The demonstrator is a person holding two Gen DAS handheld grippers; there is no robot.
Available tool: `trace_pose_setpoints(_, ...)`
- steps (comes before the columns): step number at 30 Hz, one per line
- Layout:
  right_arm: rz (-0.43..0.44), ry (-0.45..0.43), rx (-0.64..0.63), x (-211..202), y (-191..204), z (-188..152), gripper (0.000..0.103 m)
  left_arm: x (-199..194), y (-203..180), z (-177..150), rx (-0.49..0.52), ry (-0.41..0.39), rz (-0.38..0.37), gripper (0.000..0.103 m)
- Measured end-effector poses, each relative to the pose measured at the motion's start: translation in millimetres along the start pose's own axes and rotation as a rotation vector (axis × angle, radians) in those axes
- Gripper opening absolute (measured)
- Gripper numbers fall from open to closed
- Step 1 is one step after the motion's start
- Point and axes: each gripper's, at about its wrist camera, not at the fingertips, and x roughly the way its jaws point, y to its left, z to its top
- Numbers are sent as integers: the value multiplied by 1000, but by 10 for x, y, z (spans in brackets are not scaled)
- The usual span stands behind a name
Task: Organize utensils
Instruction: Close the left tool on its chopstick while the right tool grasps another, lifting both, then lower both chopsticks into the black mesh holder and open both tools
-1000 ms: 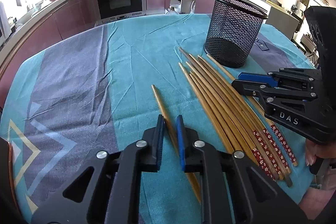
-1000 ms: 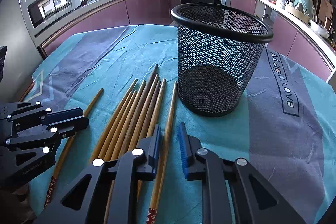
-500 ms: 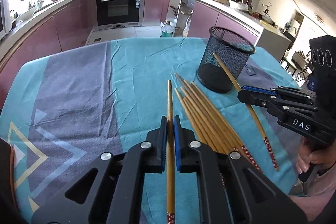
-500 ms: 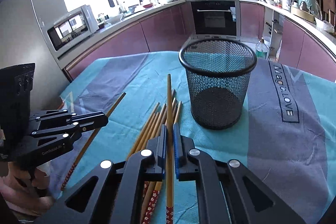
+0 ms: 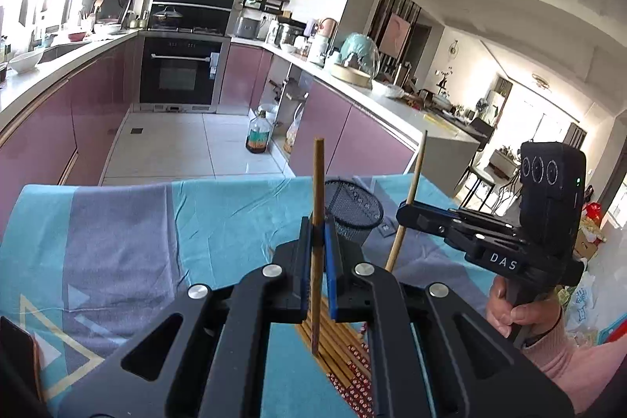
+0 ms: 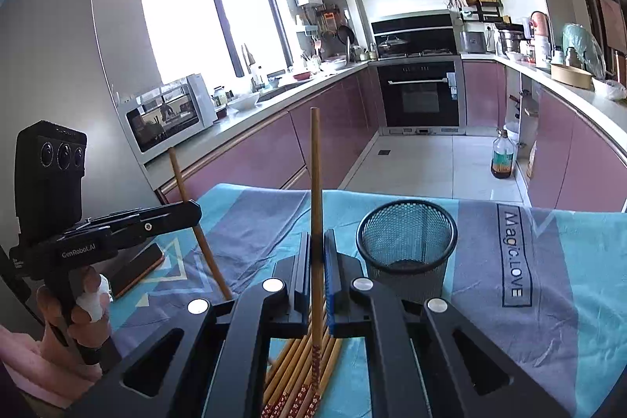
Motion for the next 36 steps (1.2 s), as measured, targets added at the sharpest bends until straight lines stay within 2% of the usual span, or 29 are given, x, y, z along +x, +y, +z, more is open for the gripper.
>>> trace_pose_setpoints(9,-26,-113,-61,-203,-46,498,5,-115,-205,700,17,-158,-51,7)
trace_pose_setpoints(18,-101,-185,-81,-336,-261,819,5,132,-516,1290,64,-206,-79,7)
trace_pose_setpoints(20,-128,-189,-83,-321,-325,850,5,233,-581,1358,75,-209,-62,7)
trace_pose_setpoints(23,-146,-160,-71,-232,-406,827,5,430,-643,1376,79,-181,-56,7)
trace_pose_setpoints(26,-151,-95,-58,-38,-484,723,5,691,-677,1317,86,-116,-41,7)
trace_pose_setpoints(32,-151,59,-48,367,-542,553,5,1211,-615,1048,83,26,-29,7)
trace_pose_setpoints(36,-151,136,-30,546,-603,494,5,1431,-492,855,84,62,-18,7)
